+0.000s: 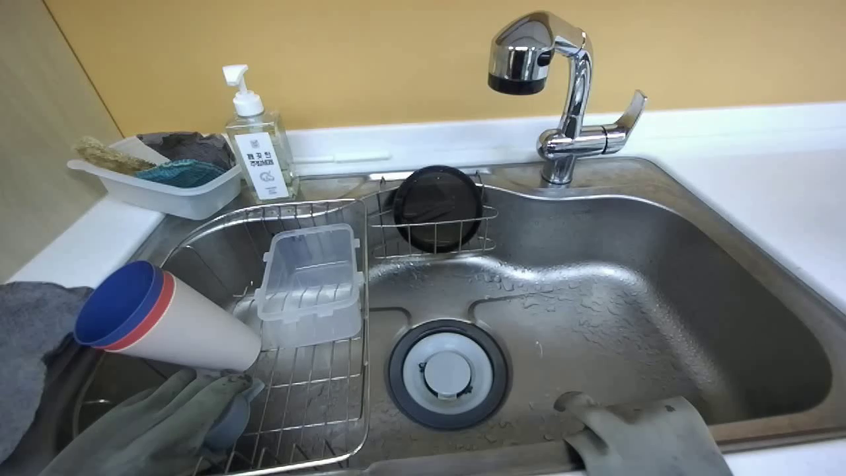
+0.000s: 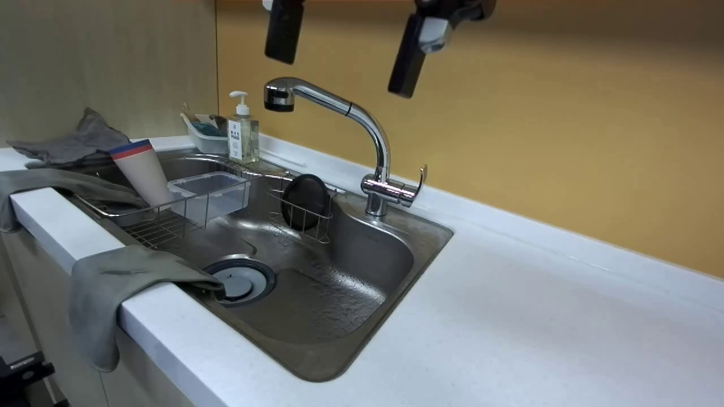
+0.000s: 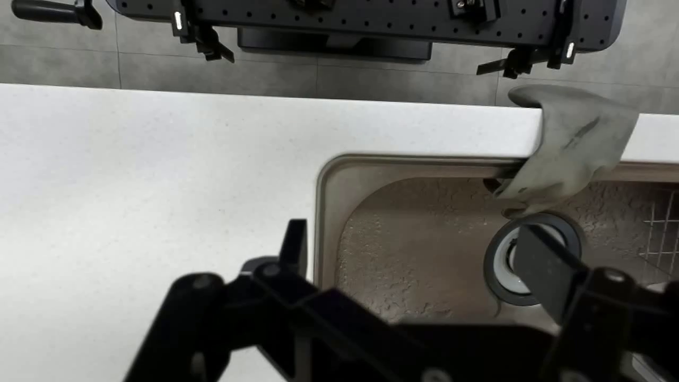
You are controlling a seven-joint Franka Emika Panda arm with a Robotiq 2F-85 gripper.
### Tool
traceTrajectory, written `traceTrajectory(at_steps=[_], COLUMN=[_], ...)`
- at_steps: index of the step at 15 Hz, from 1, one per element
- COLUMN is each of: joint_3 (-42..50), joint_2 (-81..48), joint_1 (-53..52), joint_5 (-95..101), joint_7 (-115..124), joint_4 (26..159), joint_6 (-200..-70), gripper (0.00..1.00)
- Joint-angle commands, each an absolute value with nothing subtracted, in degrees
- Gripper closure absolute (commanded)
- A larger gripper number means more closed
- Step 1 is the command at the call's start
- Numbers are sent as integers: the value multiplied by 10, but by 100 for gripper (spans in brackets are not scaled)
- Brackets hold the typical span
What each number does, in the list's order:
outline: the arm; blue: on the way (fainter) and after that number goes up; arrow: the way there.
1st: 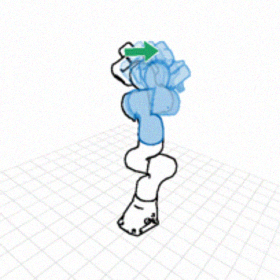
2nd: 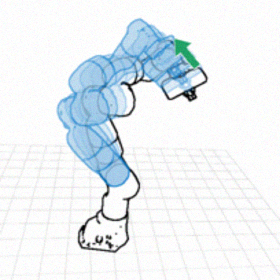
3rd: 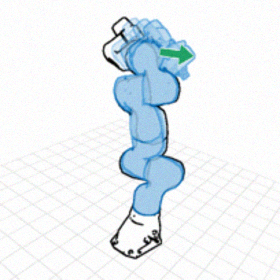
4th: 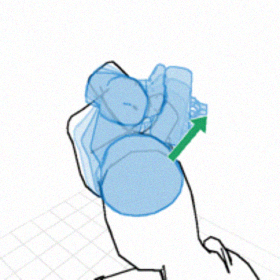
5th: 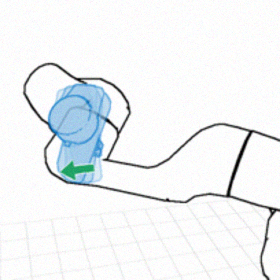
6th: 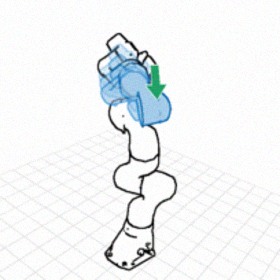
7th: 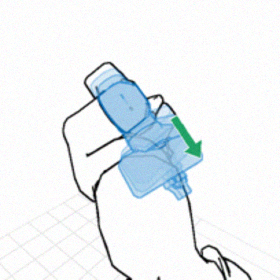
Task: Open the tap
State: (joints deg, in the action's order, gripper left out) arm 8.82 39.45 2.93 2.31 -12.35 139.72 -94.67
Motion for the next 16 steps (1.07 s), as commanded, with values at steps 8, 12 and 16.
traceTrajectory(at_steps=[8, 12, 16], joint_3=[35, 13, -20], joint_2=[296, 216, 133], joint_1=[52, 53, 50], joint_5=[13, 20, 44], joint_7=[42, 95, 146], joint_4=[1357, 1326, 1290], joint_6=[-1135, -1264, -1367], gripper=[0, 0, 0])
